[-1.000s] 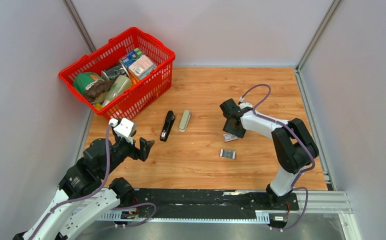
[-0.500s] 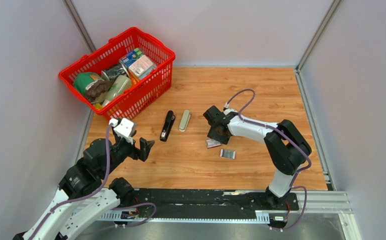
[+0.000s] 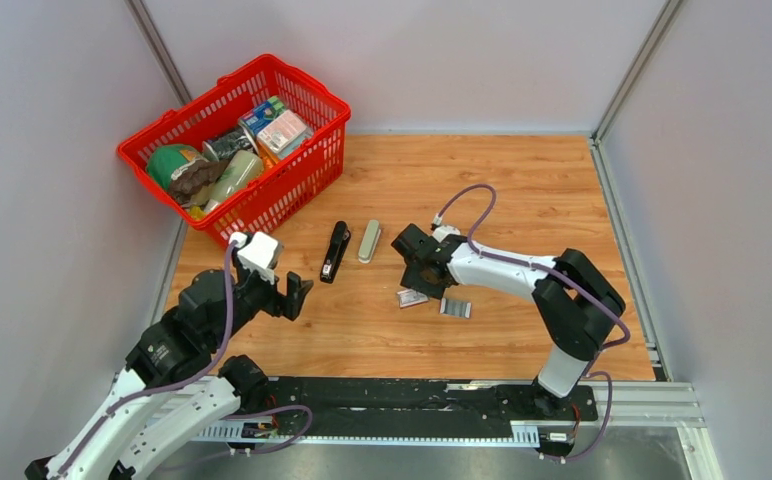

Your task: Unload the staples from the stapler

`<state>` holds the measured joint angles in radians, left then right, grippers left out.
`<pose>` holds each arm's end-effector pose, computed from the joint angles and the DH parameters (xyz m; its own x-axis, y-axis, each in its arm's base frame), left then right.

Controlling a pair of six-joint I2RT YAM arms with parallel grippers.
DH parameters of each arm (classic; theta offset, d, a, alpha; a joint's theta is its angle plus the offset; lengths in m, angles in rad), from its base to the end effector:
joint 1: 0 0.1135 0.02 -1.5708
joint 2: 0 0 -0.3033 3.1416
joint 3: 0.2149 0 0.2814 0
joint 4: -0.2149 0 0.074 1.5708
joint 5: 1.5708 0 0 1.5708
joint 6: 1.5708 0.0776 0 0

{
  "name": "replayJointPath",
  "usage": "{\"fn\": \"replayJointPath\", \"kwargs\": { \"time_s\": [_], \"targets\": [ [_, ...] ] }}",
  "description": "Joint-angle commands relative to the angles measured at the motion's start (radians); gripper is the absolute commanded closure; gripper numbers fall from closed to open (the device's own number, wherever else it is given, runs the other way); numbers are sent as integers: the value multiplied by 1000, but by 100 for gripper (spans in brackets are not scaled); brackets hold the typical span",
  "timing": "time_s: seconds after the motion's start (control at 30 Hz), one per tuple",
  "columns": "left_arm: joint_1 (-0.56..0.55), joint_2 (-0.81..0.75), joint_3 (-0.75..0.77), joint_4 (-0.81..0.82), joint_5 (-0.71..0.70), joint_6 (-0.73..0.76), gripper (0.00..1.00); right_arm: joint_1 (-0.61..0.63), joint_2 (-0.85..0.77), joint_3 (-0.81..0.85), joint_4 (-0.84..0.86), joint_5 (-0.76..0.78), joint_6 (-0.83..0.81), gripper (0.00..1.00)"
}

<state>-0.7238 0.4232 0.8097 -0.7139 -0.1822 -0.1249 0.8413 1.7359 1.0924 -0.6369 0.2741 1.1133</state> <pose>0.0976 -0.0675 0.3489 -0.3042 0.1054 -0.9468 0.4886 0.8704 -0.0601 0.2612 0.2606 0.1532 -0.8796 0.3120 -0.3592 0.2787 0.9498 0.1423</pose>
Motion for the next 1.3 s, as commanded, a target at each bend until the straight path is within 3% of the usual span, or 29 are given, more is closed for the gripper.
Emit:
{"fn": "replayJointPath", "kwargs": {
  "time_s": [0.0,0.23,0.5,0.9,1.27],
  "targets": [
    [4,46,20,10,0,1,12,19,-110,-2,-23,30,33,50],
    [4,170,77,-24,33,-53,13,13,-266,3,-144,200,-23,47],
    [4,347,23,77,85,-168,16,-41,-427,-169,-167,246,-113,47],
    [-5,546,-67,307,158,-298,19,-146,-582,-373,-115,136,-190,49],
    [-11,698,-78,412,162,-328,23,-169,-546,-416,12,-24,-228,55]
  ]
}}
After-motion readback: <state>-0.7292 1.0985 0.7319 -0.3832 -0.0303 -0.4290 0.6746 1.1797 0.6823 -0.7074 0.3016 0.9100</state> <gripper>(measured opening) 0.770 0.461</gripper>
